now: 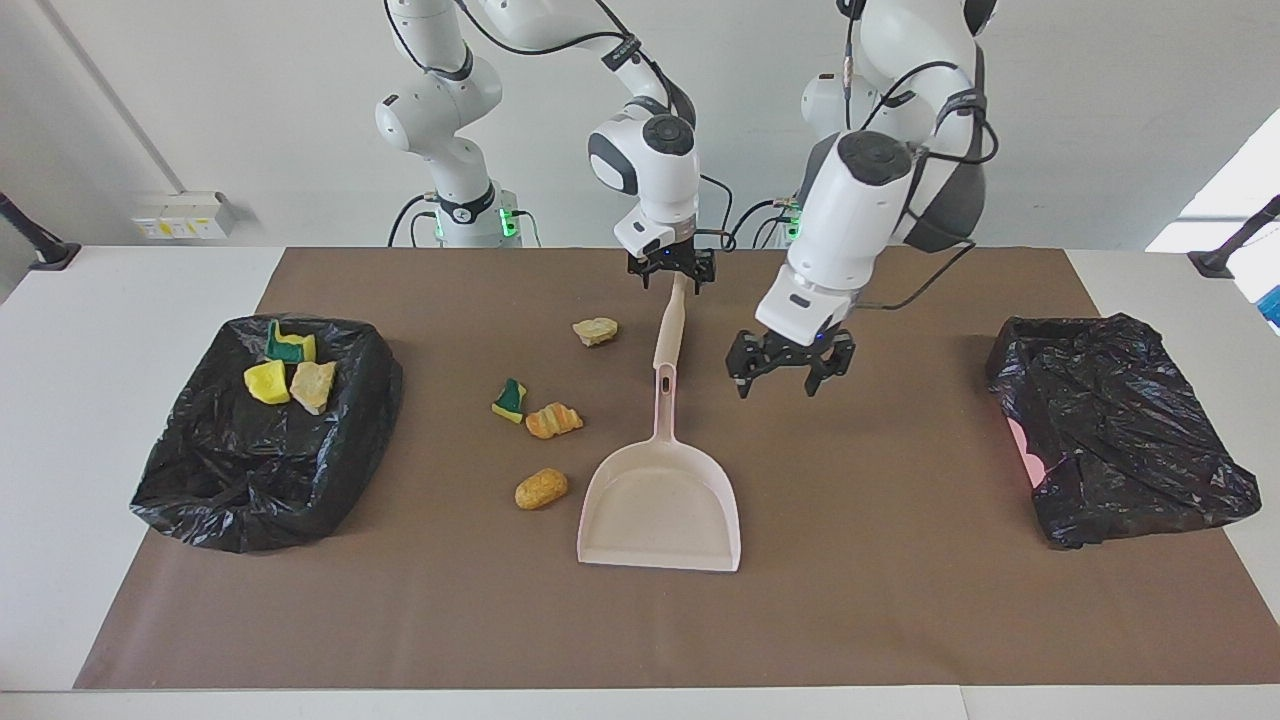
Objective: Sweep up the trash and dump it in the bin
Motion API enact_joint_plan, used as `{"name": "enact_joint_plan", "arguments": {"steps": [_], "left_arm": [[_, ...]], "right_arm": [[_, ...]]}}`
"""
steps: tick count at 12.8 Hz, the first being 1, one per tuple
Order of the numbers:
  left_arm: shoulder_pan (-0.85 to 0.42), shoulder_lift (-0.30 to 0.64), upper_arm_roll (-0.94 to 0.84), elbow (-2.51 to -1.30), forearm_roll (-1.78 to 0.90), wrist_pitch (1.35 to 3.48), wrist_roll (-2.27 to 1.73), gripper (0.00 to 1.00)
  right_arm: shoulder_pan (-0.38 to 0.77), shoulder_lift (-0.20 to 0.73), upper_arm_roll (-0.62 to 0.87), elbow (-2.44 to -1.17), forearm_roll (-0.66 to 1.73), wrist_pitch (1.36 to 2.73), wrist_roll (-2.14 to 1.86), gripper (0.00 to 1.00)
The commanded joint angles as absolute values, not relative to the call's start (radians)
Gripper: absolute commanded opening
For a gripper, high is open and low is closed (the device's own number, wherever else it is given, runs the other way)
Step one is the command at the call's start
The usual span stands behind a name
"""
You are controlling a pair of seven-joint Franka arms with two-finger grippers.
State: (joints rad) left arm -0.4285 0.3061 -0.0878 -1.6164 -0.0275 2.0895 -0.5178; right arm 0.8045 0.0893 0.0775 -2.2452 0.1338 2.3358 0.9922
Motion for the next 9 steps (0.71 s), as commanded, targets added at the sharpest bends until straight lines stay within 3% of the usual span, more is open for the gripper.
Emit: {"name": "enact_joint_plan", "arguments": {"steps": [1,3,4,6,7,9], "left_arm": [[-0.508,0.342,-0.071,-1.624,-0.018,2.138,-0.560,1.00],[-0.552,0.347,-0.072,-1.688,-0.020,2.198,-0.563,1.00],[-0.560,0.351,-0.071,-1.716,-0.020,2.242,-0.563,1.00],[-0.564,0.345,-0.072,-1.753,-0.020,2.261,-0.561,1.00],[-0.586,0.354,-0.072,-1.753,-0.020,2.266,-0.563,1.00],[-0.624,0.415,-0.071,-1.752,-0.021,2.293,-0.571,1.00]], "right_arm": [[0.811,0.097,0.075,-2.241,0.153,2.355,1.012,0.72],[0.811,0.104,0.075,-2.223,0.153,2.349,1.014,0.69],[0.811,0.110,0.075,-2.208,0.153,2.342,1.017,0.63],[0.818,0.117,0.075,-2.195,0.153,2.341,1.028,0.08],[0.816,0.117,0.075,-2.195,0.153,2.341,1.020,0.00],[0.816,0.117,0.075,-2.195,0.153,2.338,1.012,0.00]]}}
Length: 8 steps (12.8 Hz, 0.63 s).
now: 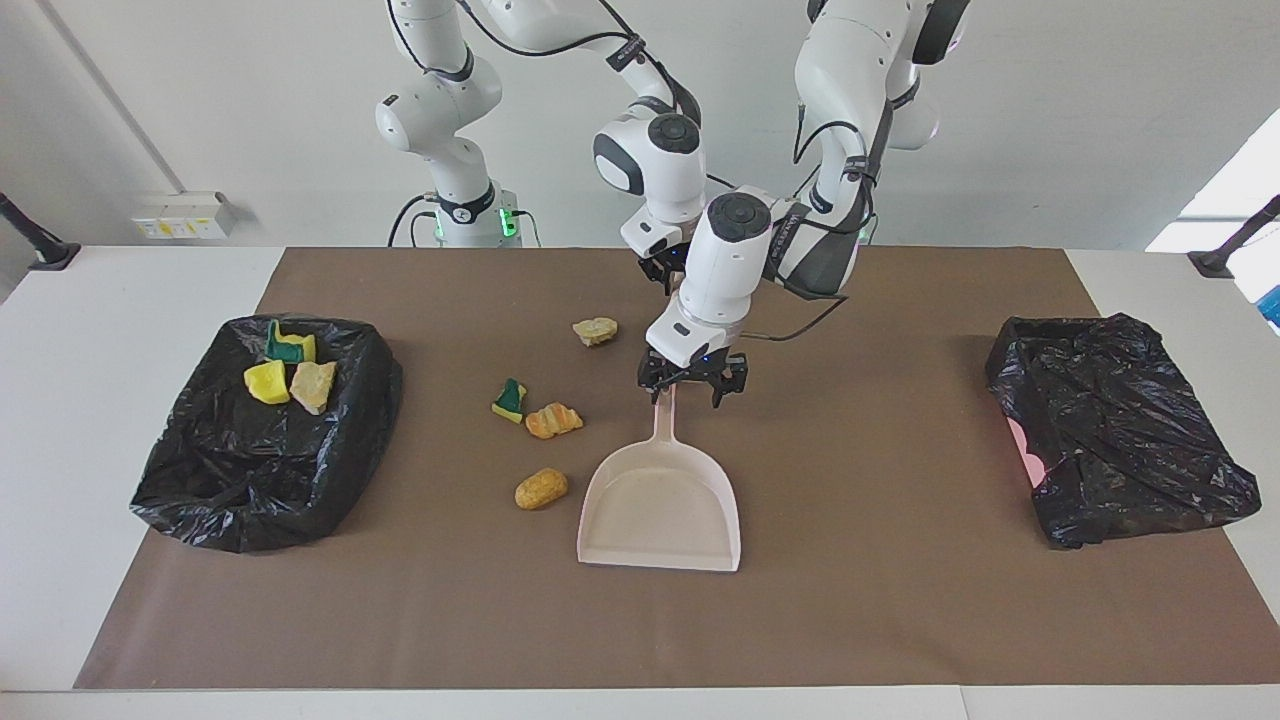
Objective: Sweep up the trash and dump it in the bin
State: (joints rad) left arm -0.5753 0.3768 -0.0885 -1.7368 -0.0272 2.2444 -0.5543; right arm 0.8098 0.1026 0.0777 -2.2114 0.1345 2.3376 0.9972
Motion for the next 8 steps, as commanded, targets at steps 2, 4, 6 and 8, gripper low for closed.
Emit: {"name": "enact_joint_plan", "arguments": {"steps": [2,4,6,8], "left_arm": [[-0.620,0.417,-0.069,-1.744,-0.021,2.275,-0.569,1.00],[-0.614,0.416,-0.068,-1.735,-0.020,2.272,-0.569,1.00],[-0.609,0.413,-0.064,-1.732,-0.015,2.272,-0.568,1.00],[-0.609,0.413,-0.066,-1.732,-0.015,2.273,-0.566,0.72]], "right_arm": [[0.816,0.117,0.075,-2.195,0.153,2.336,1.011,0.00],[0.816,0.112,0.075,-2.194,0.152,2.330,1.017,0.00],[0.813,0.078,0.074,-2.184,0.152,2.249,1.020,0.00],[0.793,0.019,0.069,-2.187,0.152,2.130,1.016,0.00]]}}
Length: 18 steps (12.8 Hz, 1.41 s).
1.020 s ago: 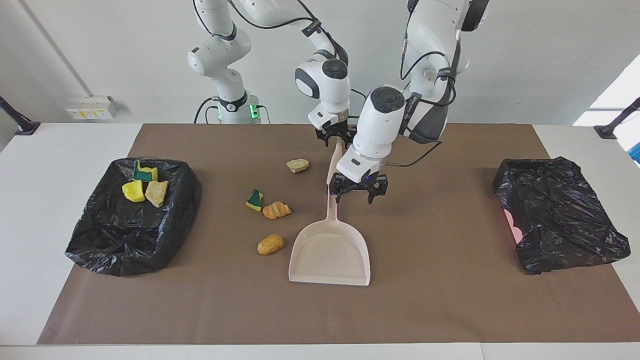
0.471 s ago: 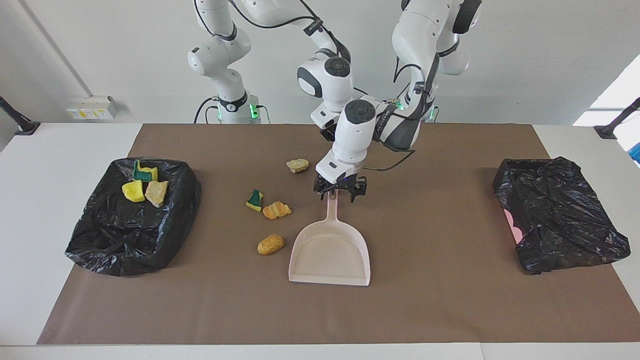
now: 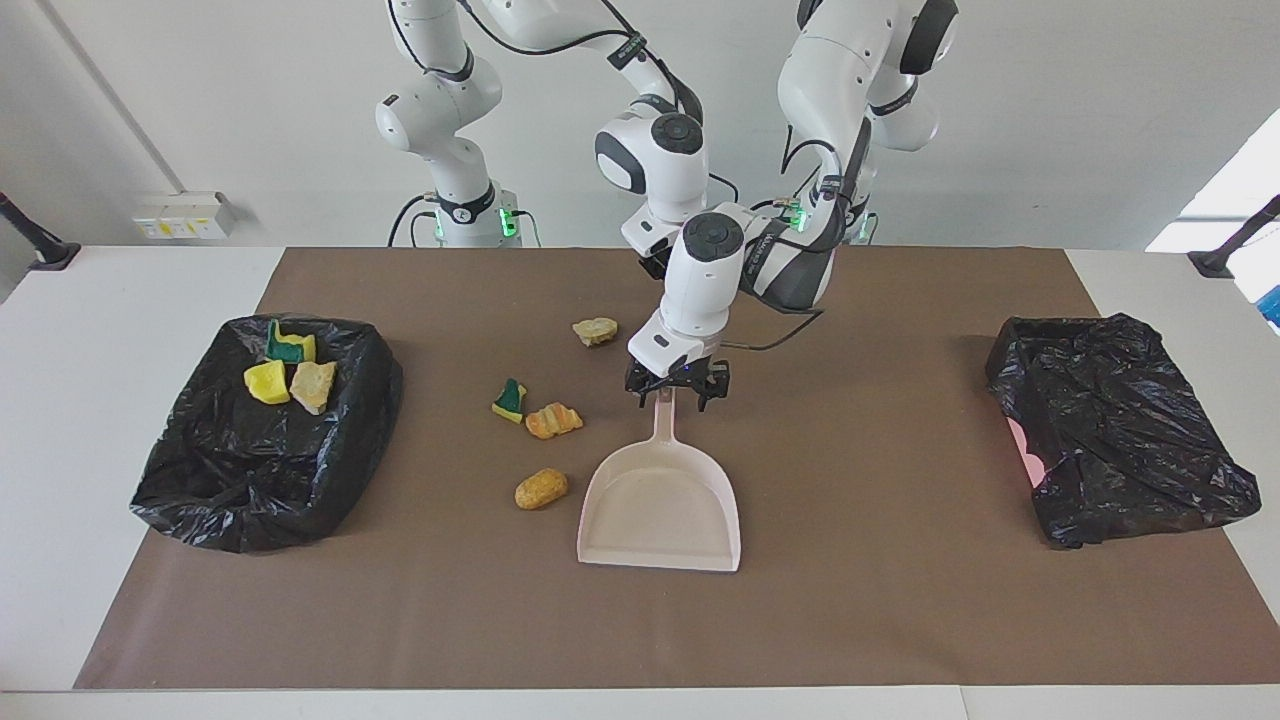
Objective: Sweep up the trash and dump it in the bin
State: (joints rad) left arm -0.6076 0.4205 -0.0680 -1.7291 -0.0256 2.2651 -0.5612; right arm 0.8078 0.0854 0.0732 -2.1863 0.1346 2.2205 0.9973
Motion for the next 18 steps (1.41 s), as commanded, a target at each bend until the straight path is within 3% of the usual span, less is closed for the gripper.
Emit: {"name": "enact_joint_plan", "arguments": {"steps": [1,2,3,4,7,10,14,18], "left_arm": [[-0.611,0.413,-0.066,-1.733,-0.017,2.272,-0.565,0.49],[-0.615,0.413,-0.066,-1.733,-0.015,2.270,-0.563,0.35],[-0.614,0.413,-0.066,-1.732,-0.015,2.263,-0.558,0.11],[-0.609,0.413,-0.064,-1.723,0.000,2.243,-0.552,0.00],[-0.609,0.410,-0.061,-1.720,0.067,2.229,-0.447,0.00],[-0.551,0.359,-0.061,-1.723,0.178,2.180,-0.286,0.00],[-0.471,0.278,-0.061,-1.730,0.176,2.042,0.067,0.00],[-0.408,0.221,-0.063,-1.740,0.175,1.880,0.480,0.00]], "right_arm": [[0.764,-0.006,0.069,-2.187,0.150,2.059,1.012,0.00],[0.743,-0.032,0.068,-2.187,0.141,2.001,1.005,0.00],[0.717,-0.053,0.067,-2.187,0.134,1.949,0.991,0.00],[0.680,-0.078,0.067,-2.187,0.130,1.893,0.961,0.00],[0.586,-0.126,0.067,-2.195,0.051,1.758,0.882,0.00],[0.500,-0.130,0.067,-2.221,-0.003,1.744,0.879,0.00],[0.332,-0.117,0.069,-2.258,-0.061,1.805,0.758,0.00],[0.209,-0.114,0.069,-2.331,-0.072,1.949,0.593,0.00]]}}
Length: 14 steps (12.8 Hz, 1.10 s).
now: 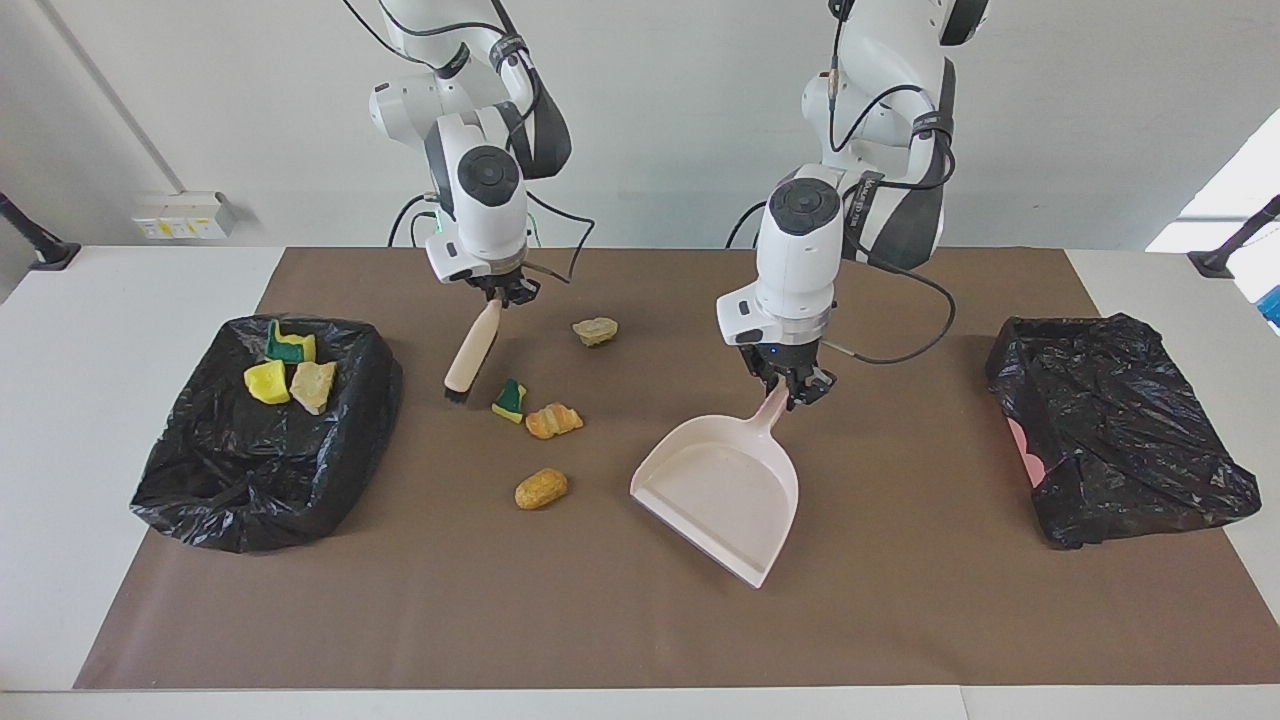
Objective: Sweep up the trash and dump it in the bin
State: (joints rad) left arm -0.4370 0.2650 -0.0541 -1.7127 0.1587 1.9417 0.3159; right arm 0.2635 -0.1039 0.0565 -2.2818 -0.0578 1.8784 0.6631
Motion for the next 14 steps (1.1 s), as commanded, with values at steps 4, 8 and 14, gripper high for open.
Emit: {"name": "enact_joint_plan", "arguments": {"steps": [4,8,14], "left_arm": [[-0.402,0.169,-0.061,-1.814,0.173,1.802,0.774,0.00],[-0.397,0.078,-0.060,-2.021,0.063,1.995,0.870,0.00],[-0.416,0.060,-0.061,-2.108,-0.002,2.161,0.811,0.00]], "right_arm": [[0.233,-0.075,0.074,-2.362,-0.069,2.043,0.587,0.00],[0.310,-0.071,0.075,-2.352,-0.048,2.068,0.418,0.00],[0.434,0.055,0.075,-2.220,0.075,2.077,0.384,0.00]]}}
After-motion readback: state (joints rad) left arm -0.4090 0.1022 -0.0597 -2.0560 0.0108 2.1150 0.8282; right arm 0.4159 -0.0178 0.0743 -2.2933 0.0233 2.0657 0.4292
